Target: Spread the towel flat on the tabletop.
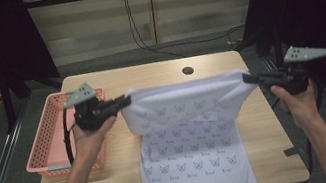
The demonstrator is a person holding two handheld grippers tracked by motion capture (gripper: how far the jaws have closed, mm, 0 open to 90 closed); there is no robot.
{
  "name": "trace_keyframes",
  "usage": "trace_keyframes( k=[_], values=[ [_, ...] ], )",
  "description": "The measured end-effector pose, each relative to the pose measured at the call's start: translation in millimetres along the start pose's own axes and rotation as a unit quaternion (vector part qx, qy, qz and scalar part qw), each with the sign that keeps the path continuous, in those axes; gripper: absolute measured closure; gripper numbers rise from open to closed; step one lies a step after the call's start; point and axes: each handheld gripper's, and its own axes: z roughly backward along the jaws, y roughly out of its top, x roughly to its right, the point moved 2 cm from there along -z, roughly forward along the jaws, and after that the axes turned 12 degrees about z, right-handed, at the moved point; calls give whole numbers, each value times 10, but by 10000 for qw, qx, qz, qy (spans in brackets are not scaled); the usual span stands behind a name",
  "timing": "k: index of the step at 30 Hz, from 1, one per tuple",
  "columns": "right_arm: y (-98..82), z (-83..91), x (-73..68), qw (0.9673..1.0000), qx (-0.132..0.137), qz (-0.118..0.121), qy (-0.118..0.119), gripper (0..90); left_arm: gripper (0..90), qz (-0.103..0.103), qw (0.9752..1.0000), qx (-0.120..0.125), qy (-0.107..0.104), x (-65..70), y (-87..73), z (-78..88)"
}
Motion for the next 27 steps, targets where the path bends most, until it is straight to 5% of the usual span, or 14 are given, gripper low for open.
trace_keyframes(
  k=[9,16,20,23,25,27],
  values=[
    [-851,218,-673,9966,-524,-221,590,851,830,168,9973,-703,-161,119,-915,118],
    [-1388,233,-1084,9844,-1380,-232,1068,804,798,192,9882,-1456,-424,254,-1437,219],
    [-1491,302,-1231,9778,-1635,-182,1300,771,785,112,9816,-1791,-647,316,-1596,322],
    [-1516,355,-1307,9744,-1733,-167,1419,713,767,162,9799,-1819,-796,338,-1573,408],
    [-1519,388,-1334,9743,-1744,-172,1412,688,756,109,9808,-1776,-804,335,-1573,471],
    [-1504,402,-1329,9763,-1635,-215,1403,638,752,296,9829,-1643,-775,277,-1584,482]
  ],
)
